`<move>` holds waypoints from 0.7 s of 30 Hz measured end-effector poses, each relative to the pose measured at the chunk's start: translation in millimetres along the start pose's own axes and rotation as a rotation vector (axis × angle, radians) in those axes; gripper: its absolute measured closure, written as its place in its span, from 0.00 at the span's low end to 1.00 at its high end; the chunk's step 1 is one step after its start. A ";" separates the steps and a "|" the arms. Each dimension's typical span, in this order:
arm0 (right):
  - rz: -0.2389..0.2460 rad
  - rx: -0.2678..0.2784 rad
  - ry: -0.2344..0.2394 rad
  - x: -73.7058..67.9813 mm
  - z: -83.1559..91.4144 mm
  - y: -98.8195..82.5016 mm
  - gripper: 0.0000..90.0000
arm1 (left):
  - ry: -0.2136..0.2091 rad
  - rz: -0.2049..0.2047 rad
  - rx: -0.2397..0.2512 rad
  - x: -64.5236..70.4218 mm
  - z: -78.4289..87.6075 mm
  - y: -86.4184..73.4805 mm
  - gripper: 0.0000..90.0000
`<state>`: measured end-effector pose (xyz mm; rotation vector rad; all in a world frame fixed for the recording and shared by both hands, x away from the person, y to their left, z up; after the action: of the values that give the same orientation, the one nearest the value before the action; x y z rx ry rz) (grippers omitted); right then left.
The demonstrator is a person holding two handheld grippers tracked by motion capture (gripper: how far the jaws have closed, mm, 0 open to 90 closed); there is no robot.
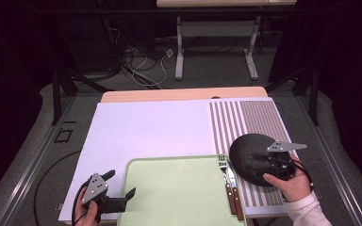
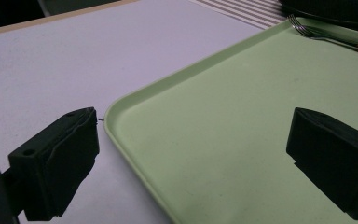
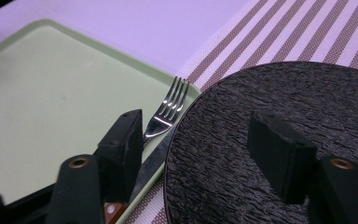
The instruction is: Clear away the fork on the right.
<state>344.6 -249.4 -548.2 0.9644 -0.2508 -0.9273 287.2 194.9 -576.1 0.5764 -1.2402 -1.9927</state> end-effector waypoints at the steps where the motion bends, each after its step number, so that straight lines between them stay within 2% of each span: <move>1: 0.012 0.002 -0.010 3.4 1.2 0.4 0.33 | 0.000 0.001 0.001 0.1 0.0 0.1 0.03; 5: 0.032 -0.022 -0.046 9.8 3.5 1.2 0.17 | 0.000 0.000 0.001 0.1 0.1 0.1 0.03; 8: 0.054 -0.027 -0.098 16.1 5.1 0.4 0.14 | -0.002 0.006 0.003 0.5 0.0 0.2 0.03; 11: 0.066 -0.016 -0.115 18.7 6.4 0.9 0.00 | -0.002 0.006 0.003 0.4 0.0 0.2 0.03; 13: 0.067 -0.008 -0.111 18.9 8.3 2.1 0.00 | -0.001 0.005 0.004 0.5 0.1 0.3 0.03; 18: 0.068 0.014 -0.155 24.0 13.6 5.5 0.00 | -0.001 0.006 0.006 0.4 0.3 0.5 0.03; 20: 0.099 0.003 -0.158 25.0 14.7 4.5 0.00 | -0.002 0.004 0.005 0.5 0.3 0.5 0.03; 21: 0.100 -0.002 -0.161 24.5 14.8 3.9 0.00 | -0.002 0.003 0.006 0.5 0.2 0.6 0.03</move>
<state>353.3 -276.1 -541.5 0.8684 -0.4306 -0.9143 286.8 194.5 -575.5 0.5755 -1.2475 -1.9883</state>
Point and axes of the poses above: each handheld gripper's, and its own axes: z roughly backward along the jaws, y roughly out of its top, x roughly to its right, the point moved 8 cm from there along -z, roughly forward along the jaws, and after that the axes turned 1 degree about x, right-handed, at the moved point
